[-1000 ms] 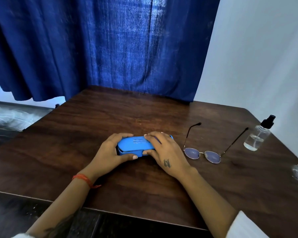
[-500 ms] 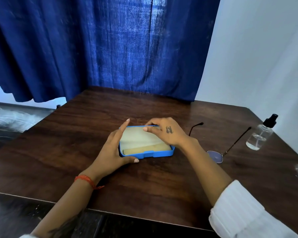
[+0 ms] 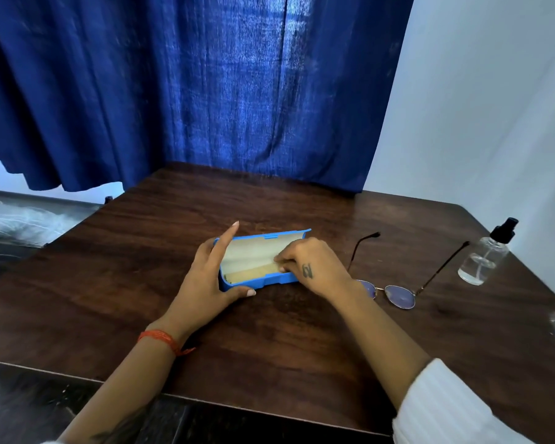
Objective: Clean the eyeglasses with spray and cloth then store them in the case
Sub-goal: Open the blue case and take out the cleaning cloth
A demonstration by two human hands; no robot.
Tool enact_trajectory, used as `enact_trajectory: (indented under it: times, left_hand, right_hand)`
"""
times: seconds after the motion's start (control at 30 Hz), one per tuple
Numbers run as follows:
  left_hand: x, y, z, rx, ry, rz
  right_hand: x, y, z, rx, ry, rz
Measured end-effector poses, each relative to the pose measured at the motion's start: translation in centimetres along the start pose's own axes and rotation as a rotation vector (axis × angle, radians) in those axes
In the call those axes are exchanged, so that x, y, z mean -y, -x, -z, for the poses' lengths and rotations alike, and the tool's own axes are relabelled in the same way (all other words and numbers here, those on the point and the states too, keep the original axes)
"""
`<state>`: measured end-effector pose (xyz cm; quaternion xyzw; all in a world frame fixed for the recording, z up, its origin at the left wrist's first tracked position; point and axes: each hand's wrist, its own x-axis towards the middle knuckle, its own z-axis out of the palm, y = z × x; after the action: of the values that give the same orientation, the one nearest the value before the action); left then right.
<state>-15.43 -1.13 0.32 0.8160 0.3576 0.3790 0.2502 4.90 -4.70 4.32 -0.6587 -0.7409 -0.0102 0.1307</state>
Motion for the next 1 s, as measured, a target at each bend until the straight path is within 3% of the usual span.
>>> enact_trajectory:
  times: [0.23,0.4,0.53,0.63,0.7,0.87,0.93,1.0]
  left_hand:
    - [0.1,0.0,0.0,0.006,-0.016,0.0]
    - [0.4,-0.1,0.0,-0.013,-0.023,0.016]
    - [0.2,-0.1,0.1,-0.034,-0.009,0.029]
    - [0.2,0.0,0.2,0.013,-0.061,0.058]
    - [0.0,0.3,0.3,0.027,-0.148,0.035]
    - [-3.2,0.8,0.3,-0.235,-0.1,-0.251]
    - [-5.6,1.4,-1.0,-0.167,0.045,-0.304]
    - [-7.6,2.0,-2.9,0.028,0.138,-0.317]
  right_hand:
    - [0.7,-1.2,1.0,0.111,0.086,0.012]
    - [0.9,-0.3,0.7,-0.024,0.058,0.07]
    - [0.9,1.8,0.8,-0.314,-0.185,0.112]
    - [1.2,3.8,2.1,-0.382,-0.476,0.016]
    - [1.0,5.3,2.8,-0.354,-0.712,-0.066]
    - [-0.5,9.3,3.3,-0.142,-1.159,-0.203]
    - [-1.0,10.7,3.4,-0.078,-1.212,-0.219]
    - [-1.4,11.7,3.6,-0.037,-1.246,-0.227]
